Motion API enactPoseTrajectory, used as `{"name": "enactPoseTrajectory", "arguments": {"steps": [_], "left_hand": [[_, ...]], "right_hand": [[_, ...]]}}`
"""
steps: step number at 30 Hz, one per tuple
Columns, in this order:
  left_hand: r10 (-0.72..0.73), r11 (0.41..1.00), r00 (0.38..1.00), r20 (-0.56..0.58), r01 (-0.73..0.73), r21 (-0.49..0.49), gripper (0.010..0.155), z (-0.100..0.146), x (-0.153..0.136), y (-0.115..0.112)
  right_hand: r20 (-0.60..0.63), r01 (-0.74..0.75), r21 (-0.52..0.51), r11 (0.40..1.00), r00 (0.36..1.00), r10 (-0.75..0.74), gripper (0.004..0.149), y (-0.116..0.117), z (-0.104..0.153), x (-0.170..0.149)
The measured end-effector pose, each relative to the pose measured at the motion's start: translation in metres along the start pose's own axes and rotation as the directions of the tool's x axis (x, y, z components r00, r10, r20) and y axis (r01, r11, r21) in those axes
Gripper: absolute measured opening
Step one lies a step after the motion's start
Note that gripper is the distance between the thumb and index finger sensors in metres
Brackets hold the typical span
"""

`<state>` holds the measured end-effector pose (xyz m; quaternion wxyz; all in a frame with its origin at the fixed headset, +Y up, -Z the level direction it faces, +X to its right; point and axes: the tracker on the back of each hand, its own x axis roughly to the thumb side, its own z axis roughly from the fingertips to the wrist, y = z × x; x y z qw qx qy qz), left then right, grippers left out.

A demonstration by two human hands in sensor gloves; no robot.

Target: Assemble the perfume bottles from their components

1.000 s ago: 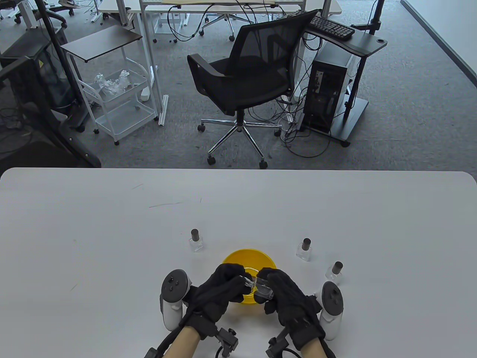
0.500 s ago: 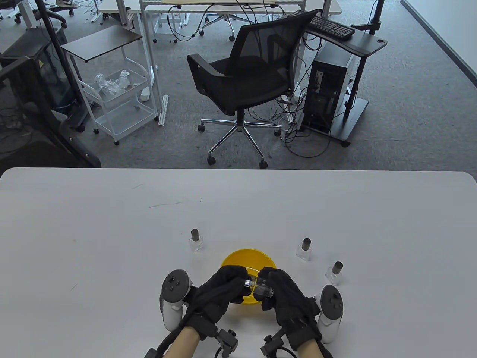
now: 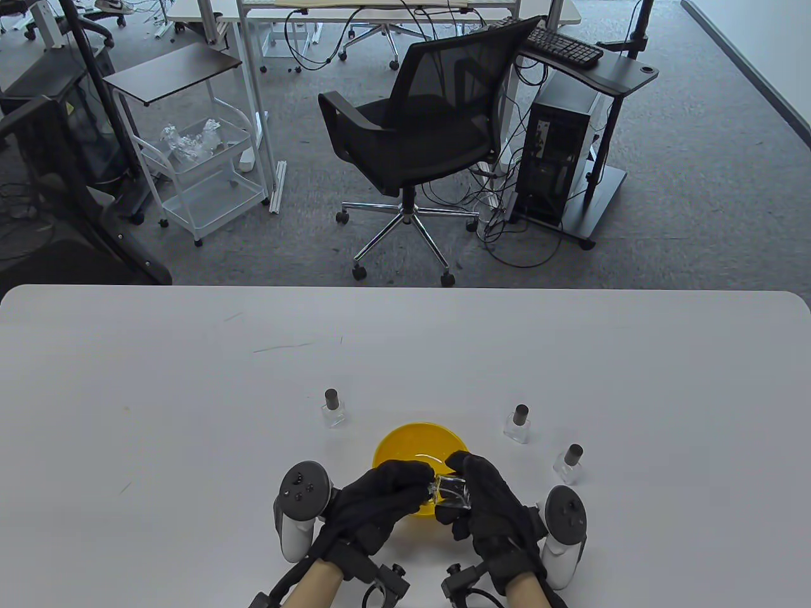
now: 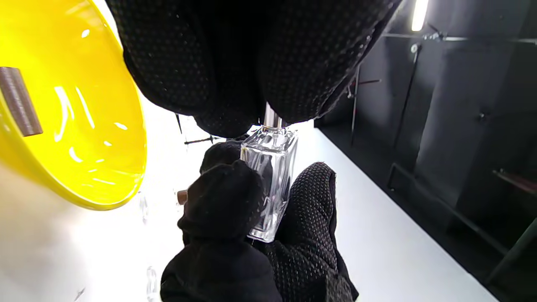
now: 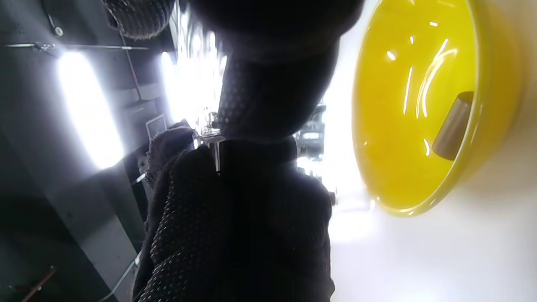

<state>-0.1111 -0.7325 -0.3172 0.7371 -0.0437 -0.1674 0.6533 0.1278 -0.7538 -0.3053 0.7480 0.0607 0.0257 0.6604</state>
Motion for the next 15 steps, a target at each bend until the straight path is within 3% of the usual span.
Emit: {"name": "enactPoseTrajectory", "arguments": {"steps": [5, 7, 10, 12, 15], "left_hand": [[-0.01, 0.999, 1.0, -0.003, 0.01, 0.047, 0.037, 0.0025, -0.0002, 0.0], [-0.006, 0.999, 1.0, -0.008, 0.006, 0.051, 0.042, 0.0021, -0.0002, -0.0005], [-0.045, 0.996, 0.998, -0.034, 0.048, 0.073, 0.062, 0.0021, 0.0003, -0.0021], [-0.068, 0.996, 0.996, -0.052, 0.07, 0.048, 0.066, 0.0016, -0.0003, -0.0025], [-0.059, 0.998, 0.991, -0.123, 0.057, -0.018, 0.061, 0.0002, -0.0052, 0.0003]], "right_hand": [[0.001, -0.041, 0.04, 0.998, 0.999, 0.041, 0.059, 0.0058, -0.0011, 0.0], [0.005, -0.042, 0.046, 0.998, 0.999, 0.042, 0.058, 0.0055, -0.0015, -0.0006], [0.011, -0.042, 0.04, 0.998, 0.999, 0.042, 0.054, 0.0049, -0.0012, 0.0001], [0.029, -0.072, 0.035, 0.997, 0.997, 0.072, 0.053, 0.0032, -0.0014, 0.0005], [0.046, -0.084, 0.042, 0.996, 0.996, 0.082, 0.052, 0.0036, -0.0005, 0.0018]]}}
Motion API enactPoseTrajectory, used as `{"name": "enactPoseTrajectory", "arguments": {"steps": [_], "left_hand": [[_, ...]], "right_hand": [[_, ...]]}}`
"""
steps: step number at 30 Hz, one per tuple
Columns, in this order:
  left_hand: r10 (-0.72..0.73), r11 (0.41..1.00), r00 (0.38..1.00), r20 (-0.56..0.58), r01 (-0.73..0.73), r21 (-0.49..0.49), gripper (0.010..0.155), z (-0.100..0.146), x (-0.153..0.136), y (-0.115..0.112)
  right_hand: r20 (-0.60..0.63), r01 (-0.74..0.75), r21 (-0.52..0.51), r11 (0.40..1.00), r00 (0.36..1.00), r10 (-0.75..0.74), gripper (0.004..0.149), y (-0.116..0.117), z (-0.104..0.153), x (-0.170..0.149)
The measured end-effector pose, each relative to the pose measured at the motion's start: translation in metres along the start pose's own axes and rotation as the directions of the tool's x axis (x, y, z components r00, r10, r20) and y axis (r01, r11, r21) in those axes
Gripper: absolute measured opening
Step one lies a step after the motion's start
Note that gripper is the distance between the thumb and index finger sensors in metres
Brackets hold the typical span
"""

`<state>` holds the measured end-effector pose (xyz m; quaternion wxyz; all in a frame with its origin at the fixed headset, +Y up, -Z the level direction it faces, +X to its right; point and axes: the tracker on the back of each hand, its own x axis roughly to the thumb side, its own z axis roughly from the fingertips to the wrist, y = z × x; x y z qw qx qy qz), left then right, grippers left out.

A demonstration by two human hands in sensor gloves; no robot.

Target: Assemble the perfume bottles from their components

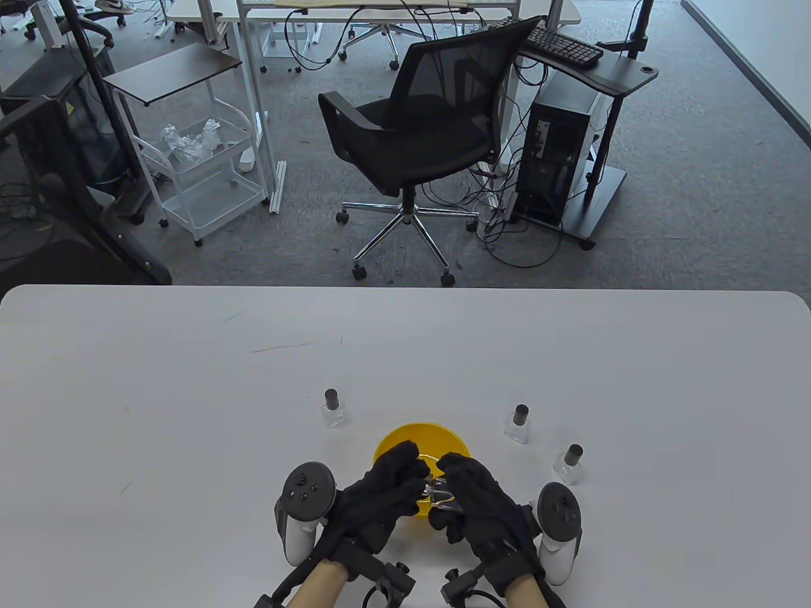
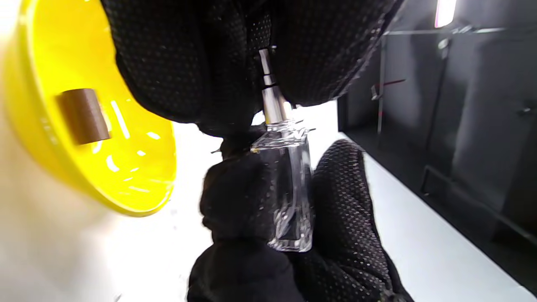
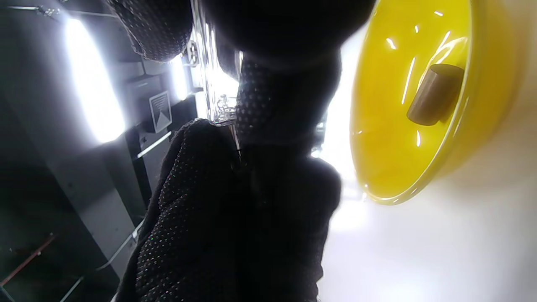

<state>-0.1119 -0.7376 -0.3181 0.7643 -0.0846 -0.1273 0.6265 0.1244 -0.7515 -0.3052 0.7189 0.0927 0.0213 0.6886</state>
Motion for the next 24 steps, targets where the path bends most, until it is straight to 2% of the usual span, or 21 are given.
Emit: {"name": "enactPoseTrajectory", "arguments": {"steps": [3, 13, 21, 24], "left_hand": [[-0.037, 0.999, 0.999, -0.018, 0.037, -0.029, 0.049, -0.001, -0.002, 0.003], [-0.083, 0.996, 0.991, 0.106, 0.085, -0.021, 0.04, -0.001, 0.005, 0.001], [-0.135, 0.988, 0.978, 0.158, 0.12, 0.1, 0.034, 0.004, 0.009, -0.001], [-0.147, 0.985, 0.977, 0.154, 0.13, 0.11, 0.035, 0.004, 0.009, -0.002]], "right_hand": [[0.003, 0.001, 0.002, 1.0, 1.0, -0.001, 0.052, 0.001, 0.0, 0.001], [-0.015, -0.013, -0.01, 1.0, 1.0, 0.013, 0.051, 0.0, -0.001, 0.0], [-0.04, -0.001, -0.011, 1.0, 0.999, 0.001, 0.05, 0.002, 0.0, -0.003], [-0.038, -0.017, -0.008, 1.0, 0.999, 0.017, 0.05, 0.001, 0.0, -0.003]]}}
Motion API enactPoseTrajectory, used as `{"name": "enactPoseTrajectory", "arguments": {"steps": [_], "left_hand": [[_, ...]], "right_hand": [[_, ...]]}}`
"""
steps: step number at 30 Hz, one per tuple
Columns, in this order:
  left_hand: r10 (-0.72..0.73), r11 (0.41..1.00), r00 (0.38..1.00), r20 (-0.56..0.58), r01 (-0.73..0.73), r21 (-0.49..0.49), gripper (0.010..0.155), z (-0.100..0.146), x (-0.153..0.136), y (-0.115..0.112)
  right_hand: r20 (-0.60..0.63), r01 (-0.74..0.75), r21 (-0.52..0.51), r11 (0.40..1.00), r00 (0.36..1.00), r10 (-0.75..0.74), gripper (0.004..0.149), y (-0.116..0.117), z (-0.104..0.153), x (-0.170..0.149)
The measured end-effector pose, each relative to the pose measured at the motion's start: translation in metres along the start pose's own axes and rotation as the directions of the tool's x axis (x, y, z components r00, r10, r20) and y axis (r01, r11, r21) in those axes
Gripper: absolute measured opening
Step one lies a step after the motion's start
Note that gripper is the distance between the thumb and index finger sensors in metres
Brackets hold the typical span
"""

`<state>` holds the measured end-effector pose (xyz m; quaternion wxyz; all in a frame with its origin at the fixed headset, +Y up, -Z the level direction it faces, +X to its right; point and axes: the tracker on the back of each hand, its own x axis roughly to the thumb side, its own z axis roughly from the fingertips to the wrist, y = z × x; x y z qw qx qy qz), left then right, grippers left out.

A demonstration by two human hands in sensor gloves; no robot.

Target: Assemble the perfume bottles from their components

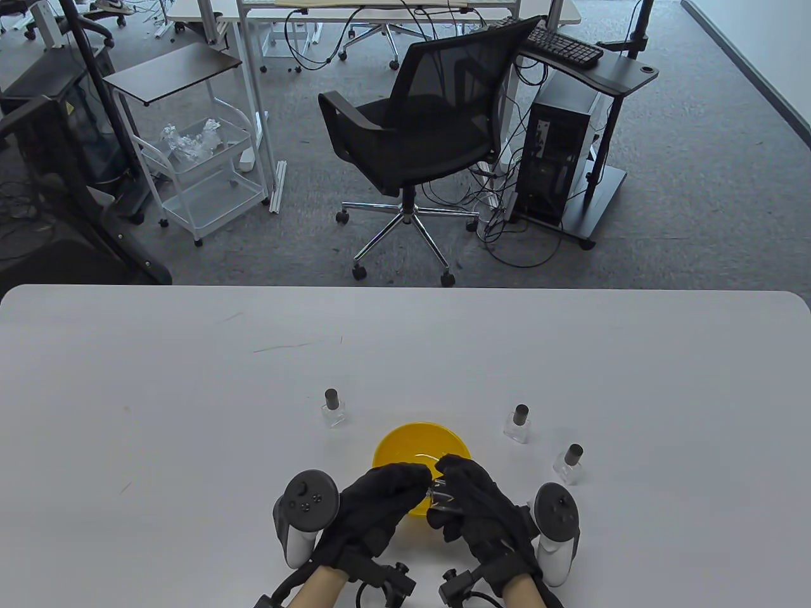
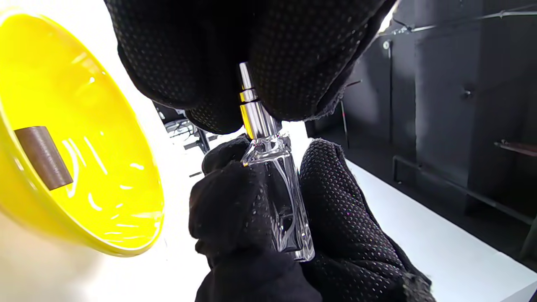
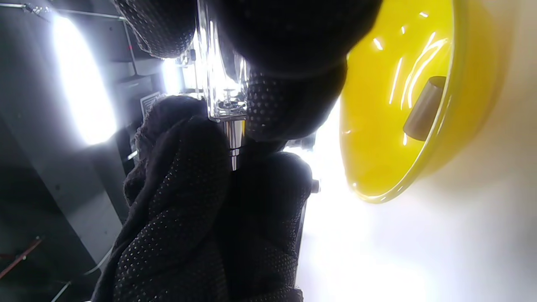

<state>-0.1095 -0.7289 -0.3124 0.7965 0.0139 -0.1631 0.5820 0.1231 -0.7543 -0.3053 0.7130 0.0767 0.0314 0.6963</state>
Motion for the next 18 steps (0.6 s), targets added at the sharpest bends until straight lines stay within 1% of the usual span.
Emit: {"name": "enactPoseTrajectory", "arguments": {"steps": [2, 4, 7, 8, 9, 11, 14, 18], "left_hand": [[0.009, 1.0, 1.0, -0.008, -0.009, -0.005, 0.037, 0.0, -0.001, 0.0], [0.008, 0.999, 1.0, -0.03, -0.009, -0.031, 0.043, -0.001, -0.002, -0.001], [0.0, 0.995, 0.994, -0.108, -0.01, -0.099, 0.055, -0.002, -0.009, -0.002], [0.021, 0.99, 0.992, -0.124, -0.037, -0.134, 0.053, -0.003, -0.012, -0.004], [0.032, 0.987, 0.993, -0.116, -0.05, -0.155, 0.051, -0.003, -0.012, -0.006], [0.0, 0.99, 0.995, -0.105, -0.014, -0.137, 0.049, -0.003, -0.01, -0.006], [-0.063, 0.991, 0.997, -0.037, 0.058, -0.123, 0.047, -0.003, -0.003, -0.004], [-0.046, 0.993, 0.999, -0.009, 0.045, -0.107, 0.043, -0.003, -0.003, -0.003]], "right_hand": [[0.009, -0.01, -0.001, 1.0, 1.0, 0.01, 0.051, 0.0, 0.0, 0.001], [0.02, -0.023, -0.003, 1.0, 1.0, 0.024, 0.051, -0.001, 0.0, 0.001], [0.03, 0.002, 0.001, 1.0, 1.0, -0.002, 0.05, -0.003, -0.001, 0.002], [0.031, 0.0, 0.0, 1.0, 1.0, 0.0, 0.05, -0.004, -0.001, 0.002], [0.032, -0.011, -0.006, 1.0, 0.999, 0.011, 0.051, -0.003, -0.001, 0.002], [0.028, -0.018, -0.016, 1.0, 0.999, 0.019, 0.05, -0.004, -0.001, 0.001], [0.014, -0.016, -0.011, 1.0, 1.0, 0.016, 0.052, -0.004, 0.0, 0.001], [0.006, -0.011, -0.007, 1.0, 1.0, 0.011, 0.052, -0.004, 0.0, 0.001]]}}
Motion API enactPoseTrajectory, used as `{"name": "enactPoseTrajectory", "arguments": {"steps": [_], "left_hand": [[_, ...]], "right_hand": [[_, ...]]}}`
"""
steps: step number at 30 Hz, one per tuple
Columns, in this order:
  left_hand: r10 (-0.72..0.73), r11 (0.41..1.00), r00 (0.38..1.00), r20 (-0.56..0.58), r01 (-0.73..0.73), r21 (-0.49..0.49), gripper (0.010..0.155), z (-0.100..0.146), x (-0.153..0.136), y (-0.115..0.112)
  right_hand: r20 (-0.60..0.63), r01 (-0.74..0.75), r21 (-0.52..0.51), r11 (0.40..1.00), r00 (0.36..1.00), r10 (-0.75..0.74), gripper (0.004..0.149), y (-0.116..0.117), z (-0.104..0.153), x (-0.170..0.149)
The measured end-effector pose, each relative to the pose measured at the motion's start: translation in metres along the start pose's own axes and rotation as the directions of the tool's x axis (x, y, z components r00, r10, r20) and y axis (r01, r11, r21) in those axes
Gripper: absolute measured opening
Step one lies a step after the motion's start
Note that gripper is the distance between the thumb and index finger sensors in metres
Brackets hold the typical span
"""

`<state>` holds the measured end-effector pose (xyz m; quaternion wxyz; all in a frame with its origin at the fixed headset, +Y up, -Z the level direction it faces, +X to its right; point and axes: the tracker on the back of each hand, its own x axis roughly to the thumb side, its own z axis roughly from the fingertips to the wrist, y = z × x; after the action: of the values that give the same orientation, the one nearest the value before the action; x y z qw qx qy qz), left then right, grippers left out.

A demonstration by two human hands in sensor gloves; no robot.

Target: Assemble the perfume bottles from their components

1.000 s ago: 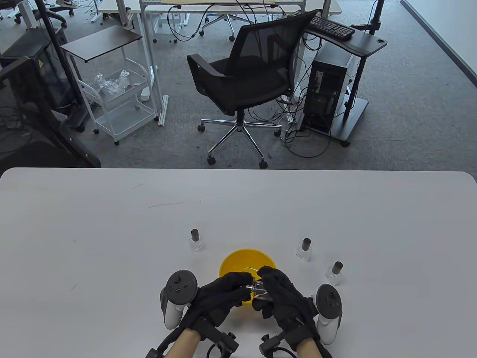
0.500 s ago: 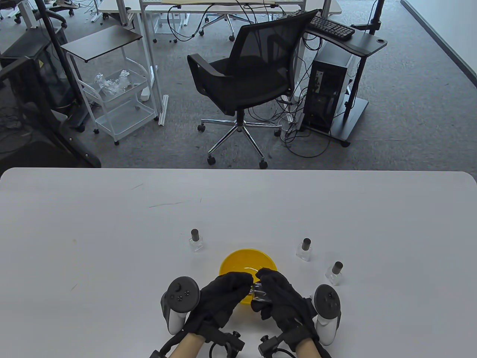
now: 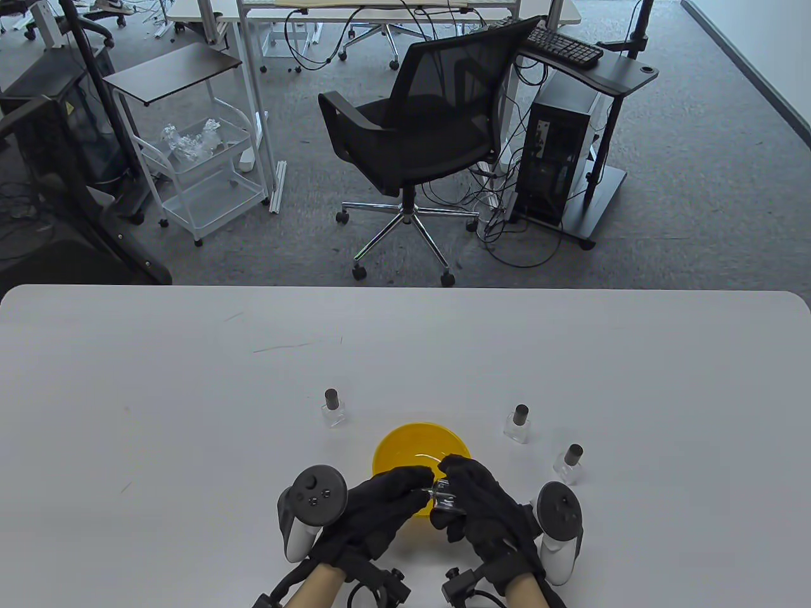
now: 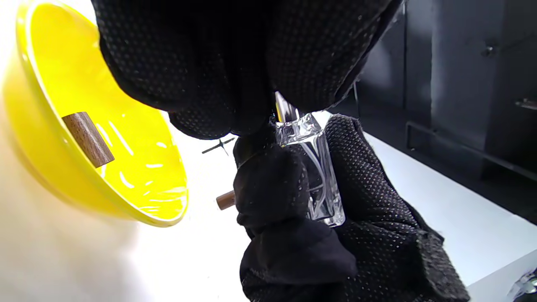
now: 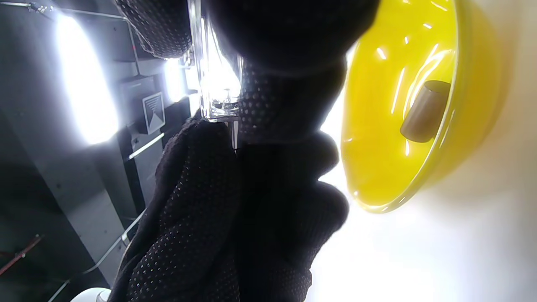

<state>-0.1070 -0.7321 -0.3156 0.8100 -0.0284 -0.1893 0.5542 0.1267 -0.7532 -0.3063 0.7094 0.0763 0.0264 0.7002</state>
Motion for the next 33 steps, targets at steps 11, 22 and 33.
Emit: {"name": "enactPoseTrajectory", "arguments": {"steps": [11, 22, 33], "left_hand": [[-0.036, 0.996, 0.999, 0.014, 0.035, 0.077, 0.036, 0.002, 0.005, 0.0], [0.043, 0.999, 0.993, -0.112, -0.046, -0.023, 0.051, -0.001, -0.01, -0.005], [0.01, 1.0, 1.0, -0.02, -0.01, 0.015, 0.038, 0.0, -0.002, -0.002]], "right_hand": [[-0.007, -0.025, 0.027, 0.999, 1.0, 0.025, 0.053, 0.004, -0.001, -0.001], [0.028, -0.023, 0.017, 1.0, 0.999, 0.023, 0.053, 0.001, -0.001, 0.002], [-0.031, -0.002, 0.017, 1.0, 1.0, 0.003, 0.053, 0.001, -0.001, -0.001]]}}
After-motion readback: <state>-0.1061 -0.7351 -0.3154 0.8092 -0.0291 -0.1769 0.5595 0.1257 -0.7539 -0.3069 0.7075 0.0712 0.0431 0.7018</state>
